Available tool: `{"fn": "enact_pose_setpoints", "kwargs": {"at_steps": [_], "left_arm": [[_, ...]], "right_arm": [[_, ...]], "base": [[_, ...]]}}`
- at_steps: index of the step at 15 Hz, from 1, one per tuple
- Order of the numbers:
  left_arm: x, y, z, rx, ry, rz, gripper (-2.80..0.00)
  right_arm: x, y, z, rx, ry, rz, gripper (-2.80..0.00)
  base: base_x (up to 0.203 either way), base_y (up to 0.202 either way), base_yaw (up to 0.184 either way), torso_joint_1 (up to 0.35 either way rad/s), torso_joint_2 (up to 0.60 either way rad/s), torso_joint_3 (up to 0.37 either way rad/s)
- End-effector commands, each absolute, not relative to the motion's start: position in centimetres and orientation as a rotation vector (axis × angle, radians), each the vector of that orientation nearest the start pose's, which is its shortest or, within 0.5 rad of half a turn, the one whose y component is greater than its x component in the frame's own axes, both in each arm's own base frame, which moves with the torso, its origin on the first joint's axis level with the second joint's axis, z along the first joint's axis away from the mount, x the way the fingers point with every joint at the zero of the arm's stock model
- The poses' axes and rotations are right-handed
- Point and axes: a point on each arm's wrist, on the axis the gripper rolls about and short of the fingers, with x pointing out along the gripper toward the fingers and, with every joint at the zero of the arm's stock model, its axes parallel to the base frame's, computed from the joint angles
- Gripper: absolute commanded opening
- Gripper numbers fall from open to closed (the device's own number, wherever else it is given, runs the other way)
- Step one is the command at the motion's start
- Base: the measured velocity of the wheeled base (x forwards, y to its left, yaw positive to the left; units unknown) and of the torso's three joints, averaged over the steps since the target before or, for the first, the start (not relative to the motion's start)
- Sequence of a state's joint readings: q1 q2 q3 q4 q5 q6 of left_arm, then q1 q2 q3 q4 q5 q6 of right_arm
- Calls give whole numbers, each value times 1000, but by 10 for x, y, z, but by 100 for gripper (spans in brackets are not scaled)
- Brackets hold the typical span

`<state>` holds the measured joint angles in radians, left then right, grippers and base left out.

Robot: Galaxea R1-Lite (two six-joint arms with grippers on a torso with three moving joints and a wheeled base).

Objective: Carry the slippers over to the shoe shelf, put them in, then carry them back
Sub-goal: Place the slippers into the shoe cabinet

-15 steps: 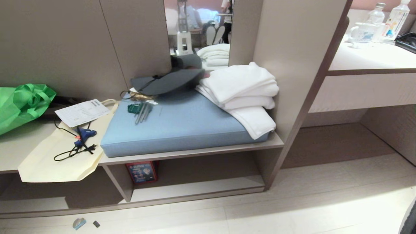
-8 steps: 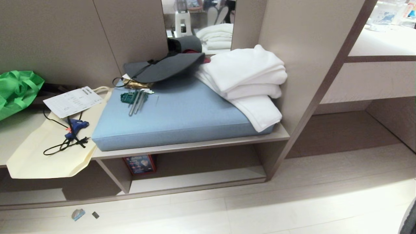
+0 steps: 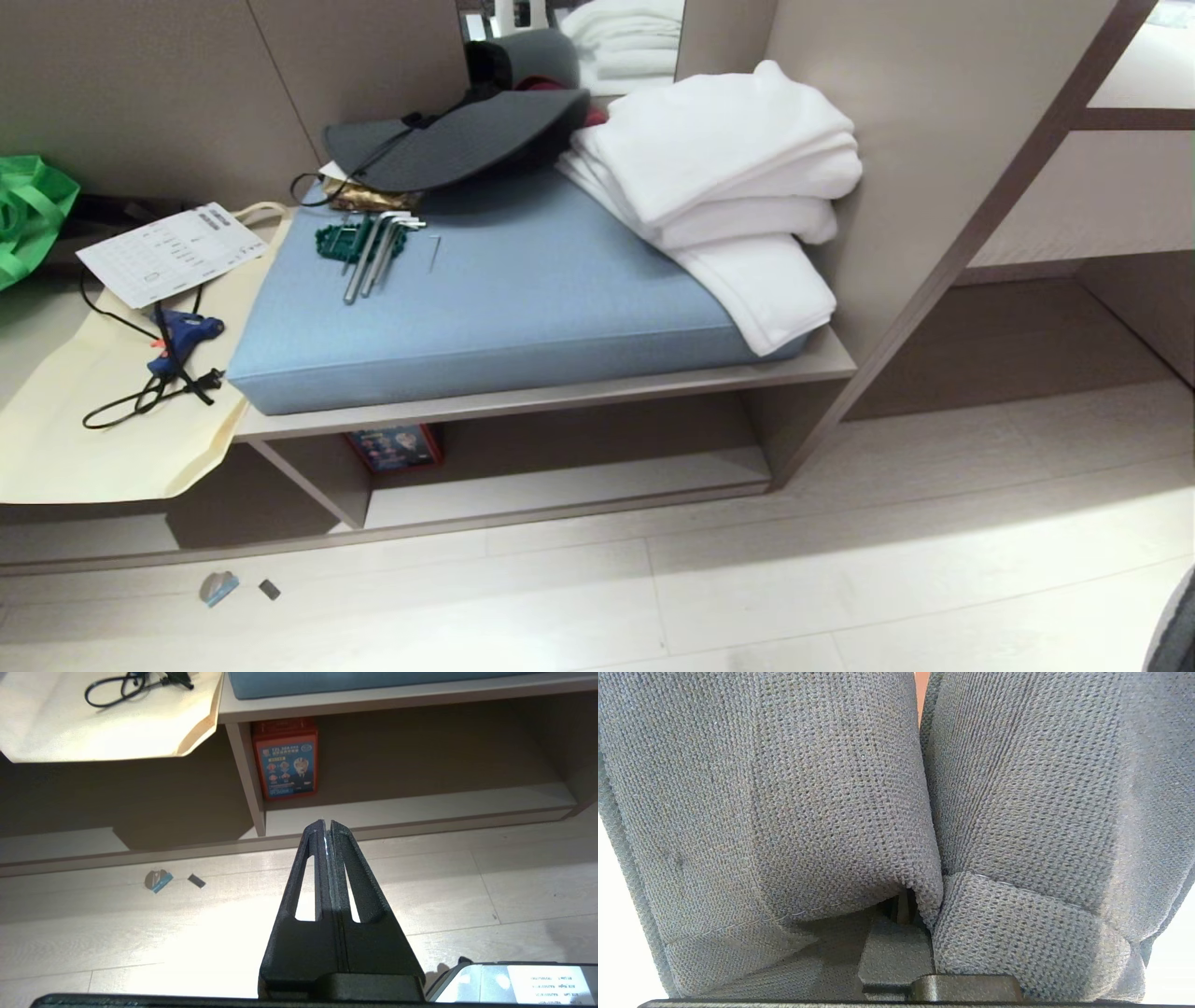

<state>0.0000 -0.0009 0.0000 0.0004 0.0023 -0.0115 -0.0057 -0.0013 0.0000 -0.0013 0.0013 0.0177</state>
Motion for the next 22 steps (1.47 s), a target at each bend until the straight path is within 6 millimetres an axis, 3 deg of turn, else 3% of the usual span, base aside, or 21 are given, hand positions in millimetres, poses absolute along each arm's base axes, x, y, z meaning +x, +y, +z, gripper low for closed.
{"fn": "enact_pose_setpoints", "kwargs": {"at_steps": [1, 22], "left_arm": [[-23, 0, 75, -12, 0, 2, -280], [-23, 0, 75, -12, 0, 3, -280]], "right_arm": [[-23, 0, 76, 18, -3, -5, -280], [-23, 0, 76, 12, -3, -3, -280]], "base": [[0, 0, 0, 7, 4, -194], [0, 0, 0, 3, 4, -199]]}}
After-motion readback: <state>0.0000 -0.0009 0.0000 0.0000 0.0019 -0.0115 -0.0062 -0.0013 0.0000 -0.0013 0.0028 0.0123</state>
